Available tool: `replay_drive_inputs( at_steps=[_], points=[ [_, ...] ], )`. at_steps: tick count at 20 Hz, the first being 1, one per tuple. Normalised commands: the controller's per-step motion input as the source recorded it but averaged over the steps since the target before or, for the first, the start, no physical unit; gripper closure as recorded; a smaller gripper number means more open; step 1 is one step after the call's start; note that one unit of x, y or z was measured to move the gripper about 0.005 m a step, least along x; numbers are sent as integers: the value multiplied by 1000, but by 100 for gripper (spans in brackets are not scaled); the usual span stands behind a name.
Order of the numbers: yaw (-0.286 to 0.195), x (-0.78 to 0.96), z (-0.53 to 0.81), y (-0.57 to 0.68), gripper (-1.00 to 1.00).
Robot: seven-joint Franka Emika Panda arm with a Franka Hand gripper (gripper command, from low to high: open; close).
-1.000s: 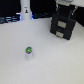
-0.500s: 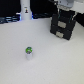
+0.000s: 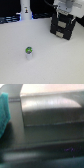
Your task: Open the kcup holder, insert the kcup into the holder, and close the kcup holder
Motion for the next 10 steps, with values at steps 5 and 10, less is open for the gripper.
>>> replay_drive_inputs(
  at_steps=[5,10],
  points=[
    [-6,-388,-383,59,-100],
    [-20,-194,-111,14,100]
  ],
)
